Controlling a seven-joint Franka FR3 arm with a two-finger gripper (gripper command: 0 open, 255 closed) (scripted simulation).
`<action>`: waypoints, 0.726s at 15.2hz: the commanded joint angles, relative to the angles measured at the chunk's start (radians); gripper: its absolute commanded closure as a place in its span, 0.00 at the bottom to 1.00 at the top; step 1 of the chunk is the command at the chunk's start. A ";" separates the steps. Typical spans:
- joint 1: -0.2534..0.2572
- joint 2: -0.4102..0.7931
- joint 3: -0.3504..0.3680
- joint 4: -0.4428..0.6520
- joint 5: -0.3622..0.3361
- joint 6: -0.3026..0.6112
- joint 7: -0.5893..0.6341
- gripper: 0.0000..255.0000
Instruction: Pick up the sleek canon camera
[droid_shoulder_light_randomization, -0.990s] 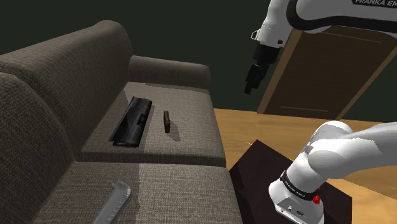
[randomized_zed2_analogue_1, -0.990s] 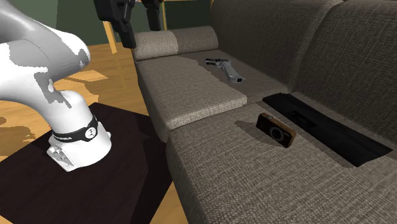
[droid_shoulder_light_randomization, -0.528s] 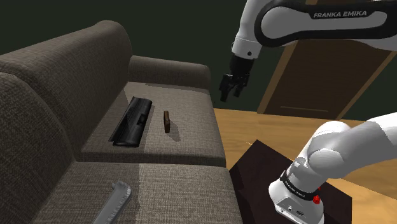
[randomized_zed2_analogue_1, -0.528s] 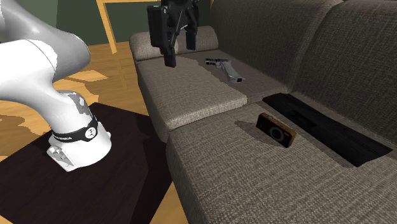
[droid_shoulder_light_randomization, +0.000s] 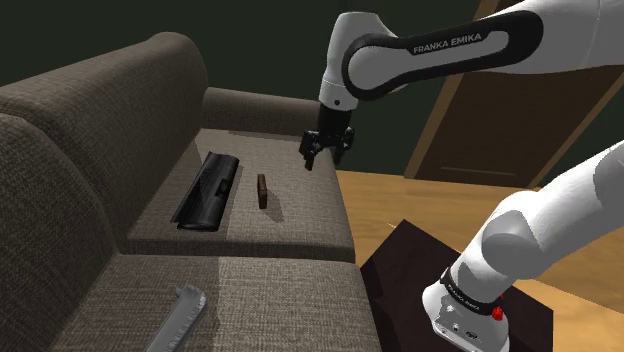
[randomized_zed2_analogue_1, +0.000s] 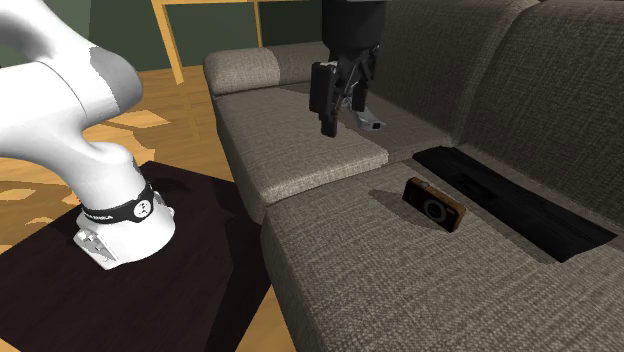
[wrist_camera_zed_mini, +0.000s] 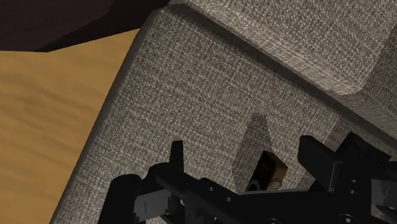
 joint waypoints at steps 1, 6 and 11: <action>-0.009 0.087 0.032 0.038 -0.018 0.049 0.077 0.00; -0.022 0.298 0.078 0.160 -0.101 0.129 0.263 0.00; -0.002 0.514 0.078 0.315 -0.205 0.170 0.444 0.00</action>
